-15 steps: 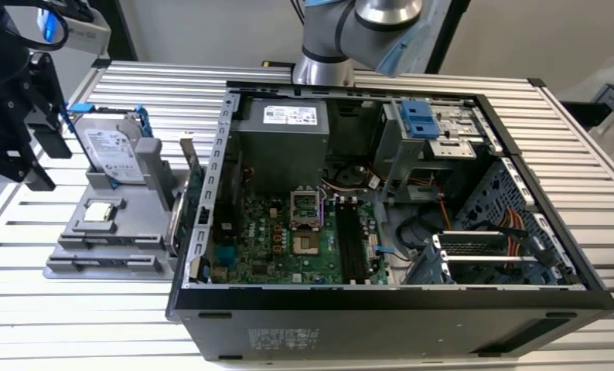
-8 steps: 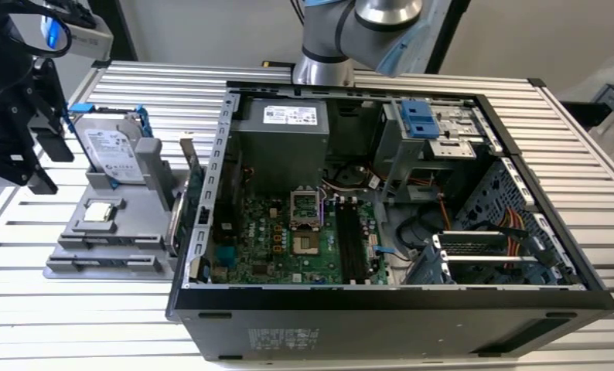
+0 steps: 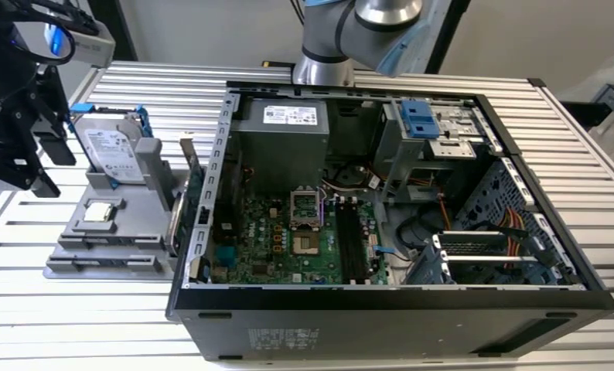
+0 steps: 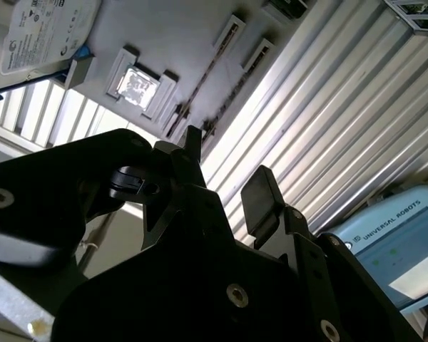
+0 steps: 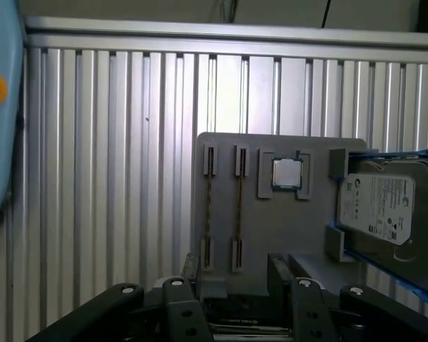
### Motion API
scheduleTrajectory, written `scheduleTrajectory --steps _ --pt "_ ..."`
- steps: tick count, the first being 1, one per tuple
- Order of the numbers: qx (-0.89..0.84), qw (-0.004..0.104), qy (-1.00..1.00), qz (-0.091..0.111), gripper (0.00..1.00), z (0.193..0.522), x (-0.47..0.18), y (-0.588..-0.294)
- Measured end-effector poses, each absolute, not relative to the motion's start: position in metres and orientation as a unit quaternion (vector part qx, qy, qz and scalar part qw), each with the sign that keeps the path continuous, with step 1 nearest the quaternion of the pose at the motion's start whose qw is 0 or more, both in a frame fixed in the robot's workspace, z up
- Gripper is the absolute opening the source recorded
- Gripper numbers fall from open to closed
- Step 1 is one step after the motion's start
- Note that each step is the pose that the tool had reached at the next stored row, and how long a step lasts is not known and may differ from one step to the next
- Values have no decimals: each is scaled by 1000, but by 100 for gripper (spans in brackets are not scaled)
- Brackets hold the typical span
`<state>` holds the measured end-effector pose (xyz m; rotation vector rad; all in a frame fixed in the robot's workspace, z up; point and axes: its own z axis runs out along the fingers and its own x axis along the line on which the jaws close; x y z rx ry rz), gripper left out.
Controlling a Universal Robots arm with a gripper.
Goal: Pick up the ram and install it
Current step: 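Pick up the ram and move it above insertion slot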
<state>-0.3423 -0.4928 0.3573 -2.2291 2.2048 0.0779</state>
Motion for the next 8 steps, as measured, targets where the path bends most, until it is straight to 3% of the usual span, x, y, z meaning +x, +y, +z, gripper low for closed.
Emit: scheduleTrajectory --steps 8 --pt "-711 3 703 25 100 353 -342 -493"
